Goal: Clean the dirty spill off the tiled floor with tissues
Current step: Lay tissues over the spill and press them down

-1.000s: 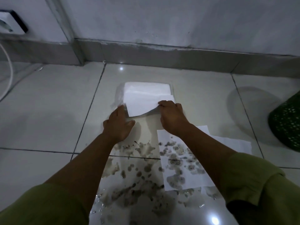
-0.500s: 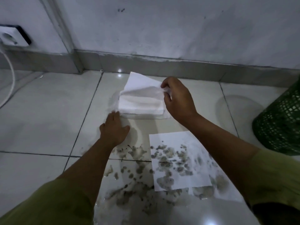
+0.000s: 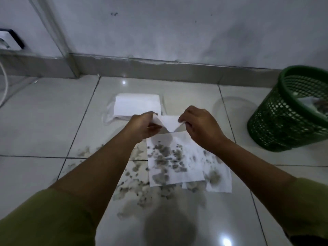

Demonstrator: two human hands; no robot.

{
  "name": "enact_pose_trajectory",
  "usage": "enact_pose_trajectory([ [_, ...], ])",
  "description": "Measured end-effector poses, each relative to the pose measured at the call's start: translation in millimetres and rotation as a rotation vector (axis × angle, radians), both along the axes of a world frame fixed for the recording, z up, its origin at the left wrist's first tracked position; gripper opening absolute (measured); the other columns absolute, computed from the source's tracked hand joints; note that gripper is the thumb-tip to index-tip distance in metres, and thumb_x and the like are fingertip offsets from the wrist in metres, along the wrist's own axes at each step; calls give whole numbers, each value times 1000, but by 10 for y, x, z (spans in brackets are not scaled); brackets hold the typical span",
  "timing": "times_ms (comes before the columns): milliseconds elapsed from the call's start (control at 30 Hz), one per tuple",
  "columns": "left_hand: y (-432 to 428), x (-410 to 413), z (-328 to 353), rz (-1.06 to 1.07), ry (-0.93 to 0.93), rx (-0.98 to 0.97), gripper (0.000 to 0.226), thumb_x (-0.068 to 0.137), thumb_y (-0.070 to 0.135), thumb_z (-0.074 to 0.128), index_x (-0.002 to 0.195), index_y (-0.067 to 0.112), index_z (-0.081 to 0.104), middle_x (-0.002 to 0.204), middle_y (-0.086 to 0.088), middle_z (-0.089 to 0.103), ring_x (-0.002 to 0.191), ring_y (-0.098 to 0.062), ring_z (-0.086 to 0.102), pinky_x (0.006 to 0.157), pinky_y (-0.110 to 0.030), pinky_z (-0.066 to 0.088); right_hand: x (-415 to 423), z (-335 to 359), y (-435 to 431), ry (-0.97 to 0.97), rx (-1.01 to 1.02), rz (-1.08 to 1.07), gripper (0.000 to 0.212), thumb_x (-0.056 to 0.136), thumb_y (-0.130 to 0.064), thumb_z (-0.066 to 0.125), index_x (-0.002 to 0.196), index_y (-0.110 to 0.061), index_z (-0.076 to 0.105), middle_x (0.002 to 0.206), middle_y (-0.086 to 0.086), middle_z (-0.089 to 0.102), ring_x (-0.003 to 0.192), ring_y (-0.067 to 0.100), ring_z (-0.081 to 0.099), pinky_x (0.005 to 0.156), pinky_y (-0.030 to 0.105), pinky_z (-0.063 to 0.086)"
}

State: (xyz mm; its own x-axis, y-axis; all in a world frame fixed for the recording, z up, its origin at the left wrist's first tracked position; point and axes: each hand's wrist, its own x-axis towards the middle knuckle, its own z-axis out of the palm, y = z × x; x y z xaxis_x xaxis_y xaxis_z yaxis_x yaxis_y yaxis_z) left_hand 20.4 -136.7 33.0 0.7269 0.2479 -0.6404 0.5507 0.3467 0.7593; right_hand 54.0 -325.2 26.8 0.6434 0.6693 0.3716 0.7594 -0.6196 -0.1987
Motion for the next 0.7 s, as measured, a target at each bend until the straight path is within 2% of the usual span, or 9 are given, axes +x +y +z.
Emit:
enact_pose_trajectory([
  [67,-113,-87,-144,-16,-7,16,12,78,-10,57,78,1,62,83,-18,64,72,-27,64,56,-27,59,-158,-114,-151,-5,-76,15,24,71,10,60,88,-6,68,85,14,65,67,33,59,60,37,47],
  [100,-168,-136,-247,-27,-8,60,13,73,-11,62,77,1,62,88,-20,65,79,-31,65,63,-34,60,-243,-172,-235,-2,-105,21,25,69,10,61,87,-6,68,83,14,65,68,33,59,60,36,46],
  [167,-278,-277,-399,-106,12,244,30,58,1,70,87,0,63,101,-22,65,93,-35,64,69,-39,59,-411,-290,-390,2,-157,32,27,65,10,65,85,-7,67,80,12,65,67,31,58,58,35,45],
  [233,-385,-439,-513,-204,-7,430,60,49,17,68,105,-1,60,110,-22,64,98,-34,62,59,-31,54,-558,-416,-515,15,-208,42,29,60,9,69,83,-9,67,77,10,64,65,29,58,57,33,45],
  [333,-537,-641,-625,-283,-13,538,64,61,13,77,117,-1,50,119,-16,58,107,-33,56,82,-39,52,-729,-611,-661,77,-266,35,31,55,8,73,79,-11,66,74,8,62,63,27,56,55,30,44],
  [433,-621,-767,-786,-372,9,648,57,71,7,75,119,2,45,122,-17,55,110,-32,53,82,-33,46,-829,-746,-767,135,-306,31,31,52,8,69,75,-12,64,70,5,58,60,24,53,54,27,39],
  [533,-676,-847,-874,-441,-17,742,79,73,8,74,137,1,29,138,-18,44,125,-31,43,94,-32,39,-937,-814,-856,218,-351,51,12,65,-8,58,75,-13,63,71,5,56,61,25,51,56,27,36],
  [633,-701,-891,-862,-448,-24,919,88,76,16,72,142,2,17,144,-20,31,133,-33,28,106,-36,28,-974,-820,-873,288,-330,-35,27,65,-30,45,78,-14,64,73,4,58,67,25,53,61,30,40],
  [700,-710,-884,-881,-440,-82,1088,84,78,20,69,143,4,17,144,-21,26,133,-35,22,108,-39,24,-945,-818,-819,291,-236,-135,33,68,-29,40,84,-11,64,79,6,60,73,27,56,66,35,45],
])
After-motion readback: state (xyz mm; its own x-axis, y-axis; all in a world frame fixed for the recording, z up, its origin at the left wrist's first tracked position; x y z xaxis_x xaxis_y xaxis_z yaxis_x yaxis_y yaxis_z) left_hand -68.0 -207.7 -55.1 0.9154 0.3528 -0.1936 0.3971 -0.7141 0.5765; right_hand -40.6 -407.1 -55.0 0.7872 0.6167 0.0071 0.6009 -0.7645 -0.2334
